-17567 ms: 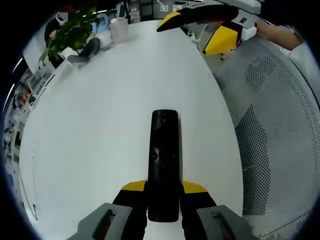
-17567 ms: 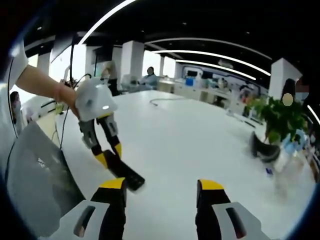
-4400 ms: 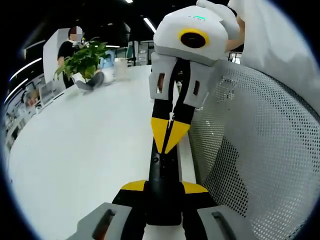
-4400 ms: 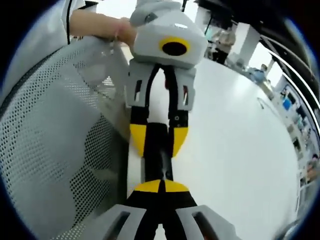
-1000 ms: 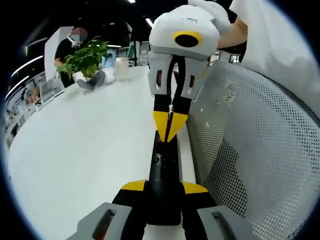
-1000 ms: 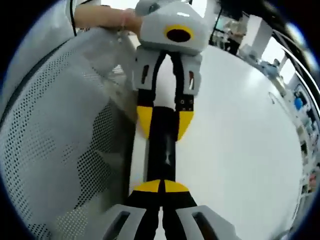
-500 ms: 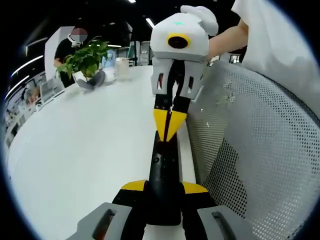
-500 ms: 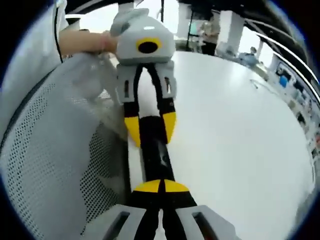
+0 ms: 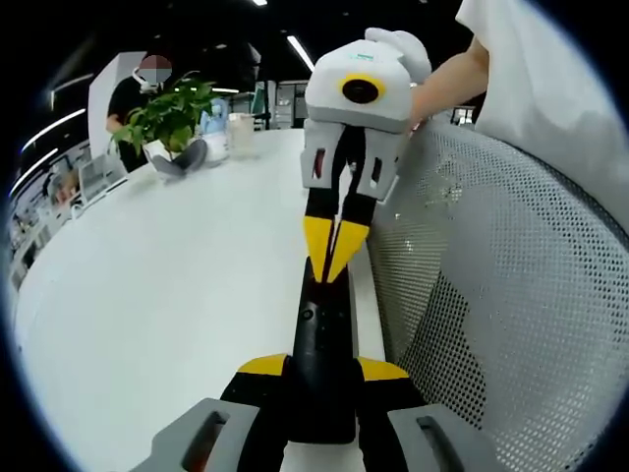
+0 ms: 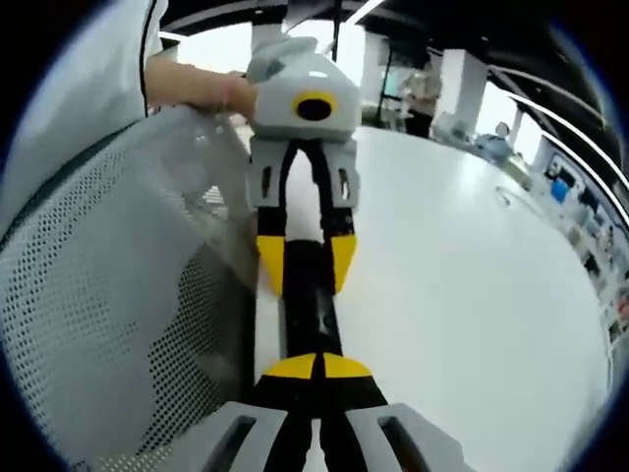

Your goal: Press the specified remote control buttons in sequence, fully releasing each button before pressing the next.

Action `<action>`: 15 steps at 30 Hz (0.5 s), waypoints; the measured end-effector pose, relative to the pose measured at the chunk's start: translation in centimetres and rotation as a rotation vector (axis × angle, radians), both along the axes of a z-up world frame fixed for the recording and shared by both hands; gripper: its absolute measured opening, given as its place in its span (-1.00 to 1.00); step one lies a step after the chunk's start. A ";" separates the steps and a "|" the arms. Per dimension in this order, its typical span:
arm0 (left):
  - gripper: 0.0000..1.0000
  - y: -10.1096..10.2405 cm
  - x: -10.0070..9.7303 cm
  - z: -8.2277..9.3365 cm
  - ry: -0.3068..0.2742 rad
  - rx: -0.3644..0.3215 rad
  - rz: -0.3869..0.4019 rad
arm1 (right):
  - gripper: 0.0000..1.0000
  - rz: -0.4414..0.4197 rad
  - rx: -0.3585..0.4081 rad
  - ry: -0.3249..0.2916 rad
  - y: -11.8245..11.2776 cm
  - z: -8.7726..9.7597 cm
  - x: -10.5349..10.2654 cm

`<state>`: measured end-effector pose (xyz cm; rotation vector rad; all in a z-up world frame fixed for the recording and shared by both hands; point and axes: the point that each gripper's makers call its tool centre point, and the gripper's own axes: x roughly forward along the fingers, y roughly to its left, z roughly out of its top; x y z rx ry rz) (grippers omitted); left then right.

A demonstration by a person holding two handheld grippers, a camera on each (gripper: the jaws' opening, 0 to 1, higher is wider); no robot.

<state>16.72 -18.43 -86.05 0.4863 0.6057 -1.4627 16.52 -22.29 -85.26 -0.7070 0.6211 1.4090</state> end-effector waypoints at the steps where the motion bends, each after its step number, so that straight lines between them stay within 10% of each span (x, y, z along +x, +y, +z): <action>1: -0.51 0.0 0.0 0.0 0.000 0.000 0.000 | -1.00 0.038 -0.016 -0.021 0.0 0.0 0.0; 15: -0.51 0.0 0.0 0.0 -0.003 0.002 -0.003 | -1.00 0.264 -0.273 -0.072 0.4 -0.4 -0.2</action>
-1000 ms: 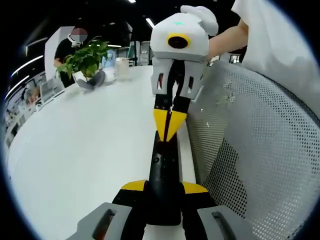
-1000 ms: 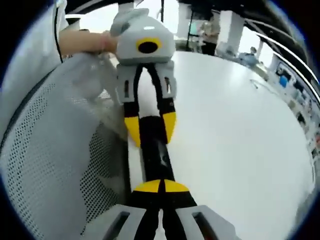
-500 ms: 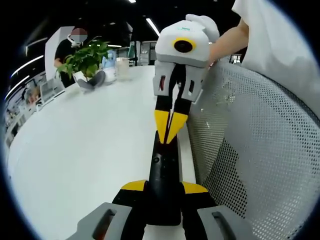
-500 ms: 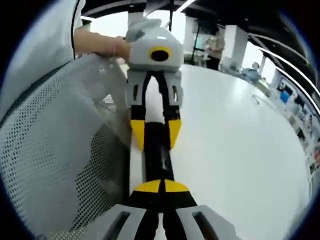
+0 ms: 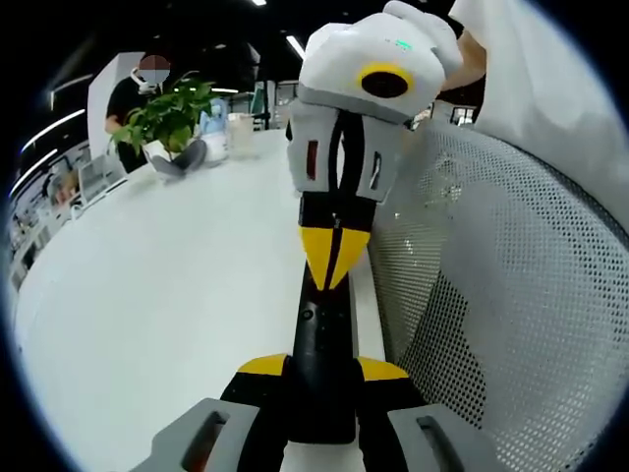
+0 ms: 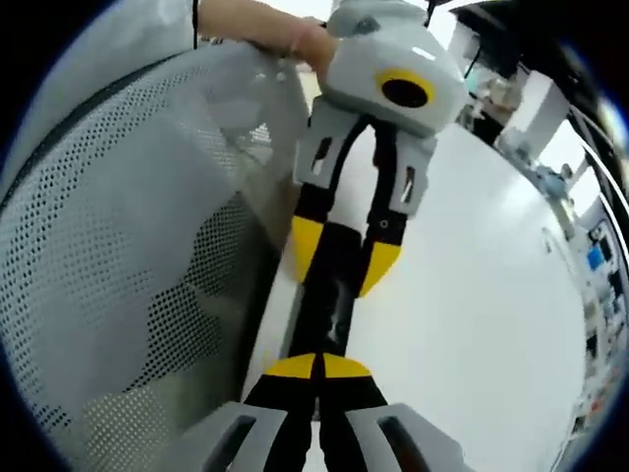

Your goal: Press the specified remote control buttons in sequence, fully releasing each button before pressing the next.

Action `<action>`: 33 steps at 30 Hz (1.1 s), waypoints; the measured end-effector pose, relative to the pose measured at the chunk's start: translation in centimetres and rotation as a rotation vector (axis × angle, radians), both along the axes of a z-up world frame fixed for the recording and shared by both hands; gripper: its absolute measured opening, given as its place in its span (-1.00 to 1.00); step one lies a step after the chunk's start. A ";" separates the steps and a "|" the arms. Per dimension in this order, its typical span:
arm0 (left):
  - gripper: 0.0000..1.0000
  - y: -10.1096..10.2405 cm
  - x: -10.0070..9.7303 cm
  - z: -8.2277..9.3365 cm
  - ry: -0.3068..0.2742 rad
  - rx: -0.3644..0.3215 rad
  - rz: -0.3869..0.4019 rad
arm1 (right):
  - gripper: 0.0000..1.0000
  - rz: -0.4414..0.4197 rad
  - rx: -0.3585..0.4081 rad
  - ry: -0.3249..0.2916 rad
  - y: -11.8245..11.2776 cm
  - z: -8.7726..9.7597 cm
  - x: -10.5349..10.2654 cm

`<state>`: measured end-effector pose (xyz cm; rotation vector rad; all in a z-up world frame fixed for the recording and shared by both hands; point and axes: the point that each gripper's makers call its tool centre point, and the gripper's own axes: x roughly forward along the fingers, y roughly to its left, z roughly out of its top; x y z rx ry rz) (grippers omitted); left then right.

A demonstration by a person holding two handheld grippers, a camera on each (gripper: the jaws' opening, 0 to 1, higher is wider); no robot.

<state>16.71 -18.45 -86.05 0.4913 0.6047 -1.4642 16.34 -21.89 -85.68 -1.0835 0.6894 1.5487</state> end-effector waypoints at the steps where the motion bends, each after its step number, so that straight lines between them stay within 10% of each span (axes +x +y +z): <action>1: -0.51 0.0 0.0 0.0 0.000 0.000 0.000 | -1.00 -0.016 -0.012 0.015 0.0 0.0 0.0; 19: -0.51 0.0 0.0 0.0 0.001 0.002 -0.001 | -1.00 -0.433 0.311 0.232 0.2 0.5 0.5; 33: -0.51 0.0 0.0 0.0 -0.001 0.001 -0.005 | -1.00 -0.200 0.271 0.015 0.6 0.4 0.1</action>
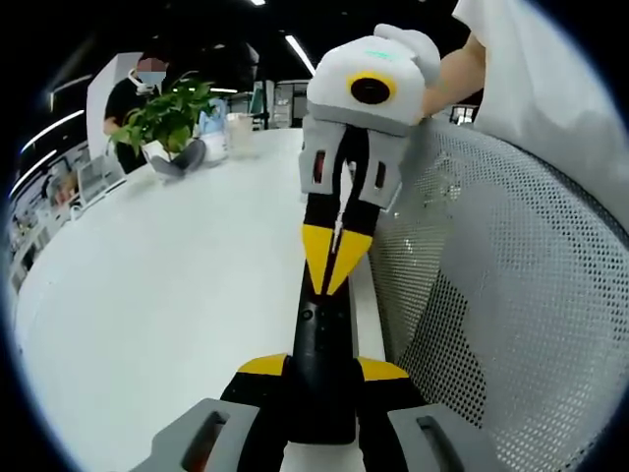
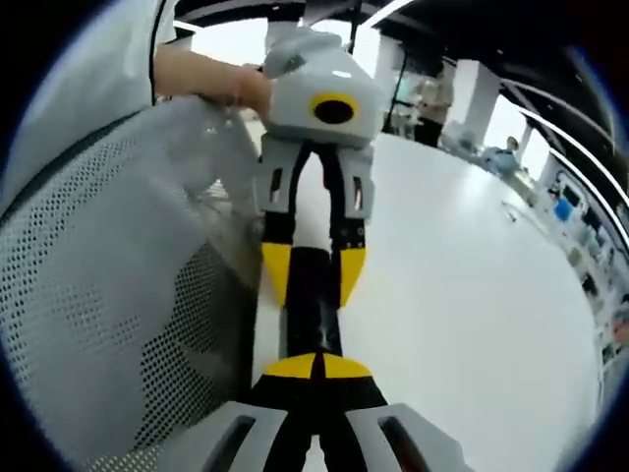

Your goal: Press the specified remote control buttons in sequence, fully releasing each button before pressing the next.

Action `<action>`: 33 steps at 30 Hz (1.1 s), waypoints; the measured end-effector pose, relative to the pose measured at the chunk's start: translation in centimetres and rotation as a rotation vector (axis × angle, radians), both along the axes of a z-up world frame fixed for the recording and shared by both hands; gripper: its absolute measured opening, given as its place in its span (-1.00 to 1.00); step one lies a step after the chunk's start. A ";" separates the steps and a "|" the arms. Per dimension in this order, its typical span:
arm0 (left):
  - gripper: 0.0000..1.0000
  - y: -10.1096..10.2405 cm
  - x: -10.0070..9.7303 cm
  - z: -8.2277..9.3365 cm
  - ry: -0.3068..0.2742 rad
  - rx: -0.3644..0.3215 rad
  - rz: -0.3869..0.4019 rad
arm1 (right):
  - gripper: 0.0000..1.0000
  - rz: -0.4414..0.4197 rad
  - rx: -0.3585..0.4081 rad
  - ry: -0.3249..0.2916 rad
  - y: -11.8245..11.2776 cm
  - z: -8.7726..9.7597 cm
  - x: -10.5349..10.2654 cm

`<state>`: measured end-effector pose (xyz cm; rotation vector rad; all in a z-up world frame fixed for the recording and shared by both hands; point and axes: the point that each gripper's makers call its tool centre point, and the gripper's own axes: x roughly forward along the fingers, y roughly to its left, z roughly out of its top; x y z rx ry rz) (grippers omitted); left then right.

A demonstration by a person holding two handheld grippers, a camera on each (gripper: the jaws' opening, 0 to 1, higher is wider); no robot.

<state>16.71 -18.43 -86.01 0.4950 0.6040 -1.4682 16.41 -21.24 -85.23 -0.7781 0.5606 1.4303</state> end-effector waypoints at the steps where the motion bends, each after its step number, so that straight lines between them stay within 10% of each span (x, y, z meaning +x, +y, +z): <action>1: -0.51 0.0 0.0 0.0 0.001 0.000 0.000 | -1.00 0.020 -0.007 -0.014 0.0 0.0 0.0; 7: -0.51 0.0 0.0 0.0 -0.001 -0.001 -0.002 | -1.00 0.247 -0.129 -0.164 0.2 -0.2 -0.3; 11: -0.51 0.0 0.0 0.0 -0.001 -0.001 -0.004 | -1.00 0.296 -0.206 -0.139 0.3 -0.3 -0.2; 20: -0.51 0.0 0.0 0.0 0.000 0.000 -0.003 | -1.00 0.097 -0.219 0.093 0.4 -0.3 0.2; 33: -0.51 0.0 0.0 0.0 0.002 -0.001 0.001 | -1.00 -0.024 -0.057 0.013 0.9 -0.1 -0.2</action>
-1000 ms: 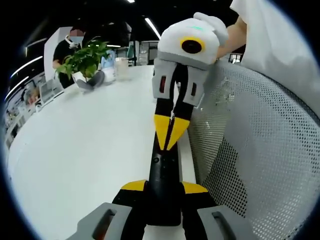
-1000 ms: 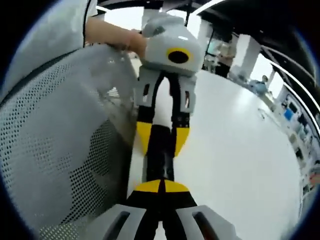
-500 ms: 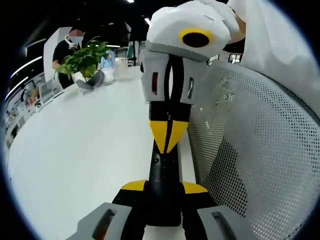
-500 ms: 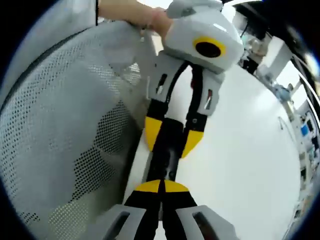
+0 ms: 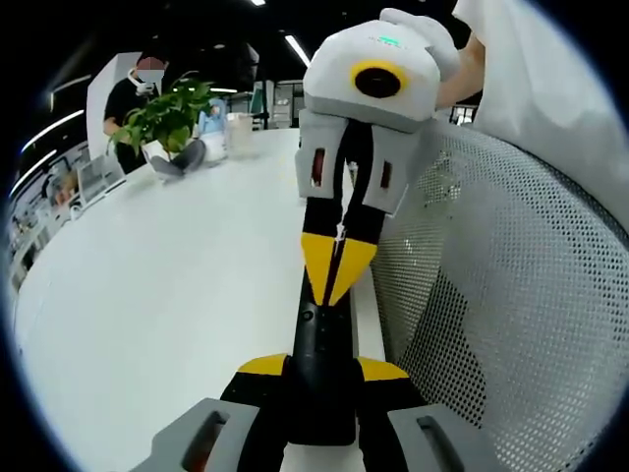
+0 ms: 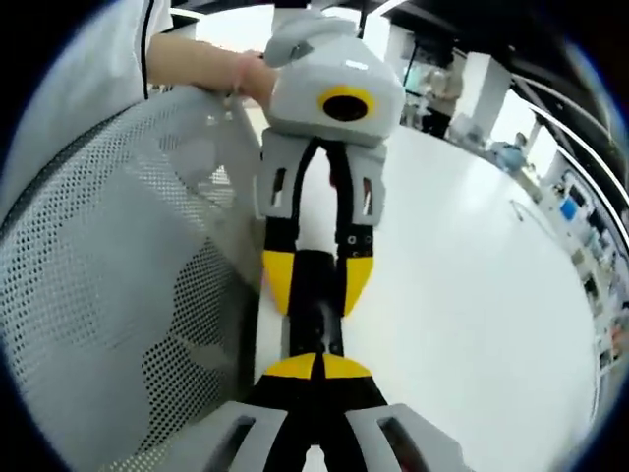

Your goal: Press the specified remote control buttons in sequence, fully releasing each button before pressing the next.

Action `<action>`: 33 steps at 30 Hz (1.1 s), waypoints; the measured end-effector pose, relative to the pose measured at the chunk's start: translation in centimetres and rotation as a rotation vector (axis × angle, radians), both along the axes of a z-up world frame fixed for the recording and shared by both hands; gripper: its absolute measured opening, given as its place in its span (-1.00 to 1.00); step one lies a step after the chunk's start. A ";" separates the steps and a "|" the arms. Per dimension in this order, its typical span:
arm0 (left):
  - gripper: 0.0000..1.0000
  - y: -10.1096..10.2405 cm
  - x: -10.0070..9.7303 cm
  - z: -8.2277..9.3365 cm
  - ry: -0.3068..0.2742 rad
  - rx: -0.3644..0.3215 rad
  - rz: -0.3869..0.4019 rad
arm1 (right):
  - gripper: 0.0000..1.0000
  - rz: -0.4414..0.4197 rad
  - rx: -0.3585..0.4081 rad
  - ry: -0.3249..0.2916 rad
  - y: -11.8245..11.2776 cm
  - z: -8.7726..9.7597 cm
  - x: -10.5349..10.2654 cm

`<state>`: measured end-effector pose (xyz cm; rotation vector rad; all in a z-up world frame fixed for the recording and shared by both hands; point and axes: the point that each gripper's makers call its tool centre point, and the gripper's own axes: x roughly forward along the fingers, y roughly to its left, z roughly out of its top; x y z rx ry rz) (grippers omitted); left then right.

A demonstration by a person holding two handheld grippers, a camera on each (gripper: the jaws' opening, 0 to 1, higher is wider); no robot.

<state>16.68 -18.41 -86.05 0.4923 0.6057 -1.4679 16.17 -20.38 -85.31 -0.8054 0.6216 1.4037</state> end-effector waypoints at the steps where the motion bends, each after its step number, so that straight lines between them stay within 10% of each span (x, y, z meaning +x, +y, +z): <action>1: -0.51 0.0 0.0 0.0 0.002 -0.001 0.000 | -1.00 0.004 -0.002 -0.006 0.0 0.0 0.0; 5: -0.51 0.0 0.0 0.0 0.002 -0.002 0.004 | -1.00 0.008 0.028 0.057 0.5 0.1 -1.2; 17: -0.52 0.0 0.0 0.0 -0.004 0.003 0.000 | -1.00 0.005 -0.081 -0.068 0.9 -0.3 -1.2; 33: -0.52 0.0 0.0 0.0 -0.012 0.019 -0.014 | -1.00 -0.057 -0.091 -0.016 0.9 -0.3 -1.1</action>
